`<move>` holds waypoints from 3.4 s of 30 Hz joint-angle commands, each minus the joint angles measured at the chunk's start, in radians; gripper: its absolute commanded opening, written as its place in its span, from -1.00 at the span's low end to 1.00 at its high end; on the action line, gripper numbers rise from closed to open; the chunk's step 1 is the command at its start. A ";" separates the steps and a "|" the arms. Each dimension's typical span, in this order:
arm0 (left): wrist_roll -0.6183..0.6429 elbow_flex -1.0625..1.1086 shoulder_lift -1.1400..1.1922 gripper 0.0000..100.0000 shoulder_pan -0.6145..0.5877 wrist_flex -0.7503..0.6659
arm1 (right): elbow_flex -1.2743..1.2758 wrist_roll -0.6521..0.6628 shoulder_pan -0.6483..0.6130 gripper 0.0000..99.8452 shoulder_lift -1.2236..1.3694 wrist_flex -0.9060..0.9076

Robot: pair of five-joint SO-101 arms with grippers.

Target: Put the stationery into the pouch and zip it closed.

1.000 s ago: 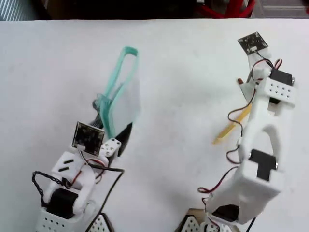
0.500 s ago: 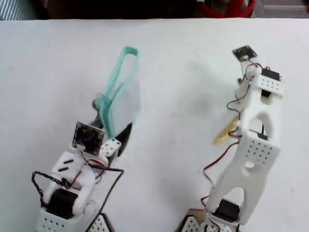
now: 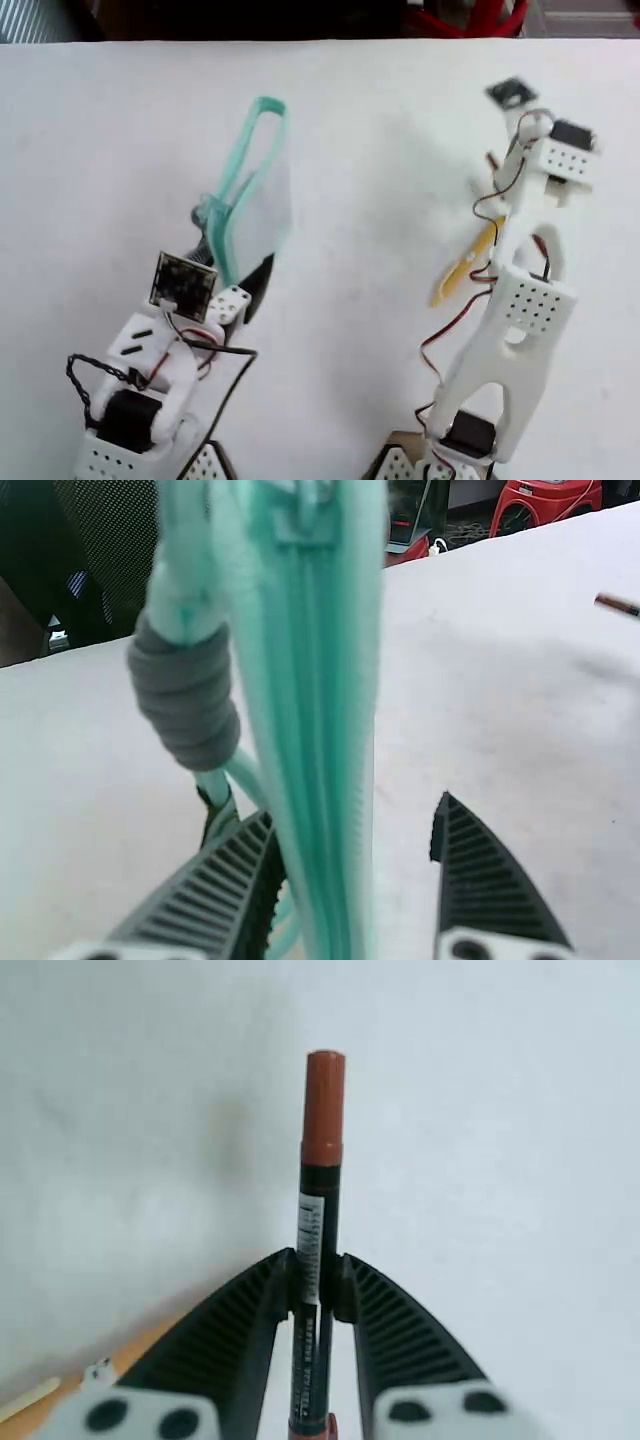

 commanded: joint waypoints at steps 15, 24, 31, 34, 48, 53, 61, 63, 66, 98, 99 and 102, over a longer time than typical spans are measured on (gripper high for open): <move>0.011 -0.002 -0.010 -0.54 -0.004 -0.025 | -0.153 -0.531 -0.536 -0.96 -0.894 0.232; 0.012 -0.002 -0.010 -0.54 -0.004 -0.023 | 0.356 -0.539 -1.009 -0.96 -1.257 -0.110; 0.012 0.012 -0.010 -0.54 -0.004 -0.034 | 0.614 -0.542 -1.059 -0.96 -1.213 -0.495; 0.012 0.021 -0.010 -0.54 -0.004 -0.052 | 0.690 -0.601 -1.036 -0.96 -1.198 -0.618; 0.012 0.021 -0.010 -0.54 -0.005 -0.055 | 1.103 -0.735 -0.886 -0.96 -1.201 -1.046; 0.012 0.021 -0.010 -0.54 -0.005 -0.055 | 1.214 -0.736 -0.892 -0.96 -1.214 -1.072; 0.012 0.025 -0.010 -0.54 -0.005 -0.075 | 1.346 -0.729 -0.921 -0.95 -1.466 -0.946; 0.012 0.026 -0.010 -0.54 -0.005 -0.075 | 1.355 -0.729 -0.923 -0.82 -1.501 -0.895; 0.012 0.028 -0.010 -0.54 -0.005 -0.075 | 1.353 -0.729 -0.923 -0.47 -1.503 -0.822; 0.012 0.029 -0.010 -0.54 -0.007 -0.072 | 1.157 -0.505 -0.117 -0.50 -0.789 -0.305; 0.012 0.029 -0.010 -0.54 -0.007 -0.071 | 1.157 -0.531 -0.117 -0.50 -0.757 -0.328; 0.012 0.029 -0.010 -0.54 -0.005 -0.071 | 1.154 -0.621 -0.117 -0.50 -0.673 -0.420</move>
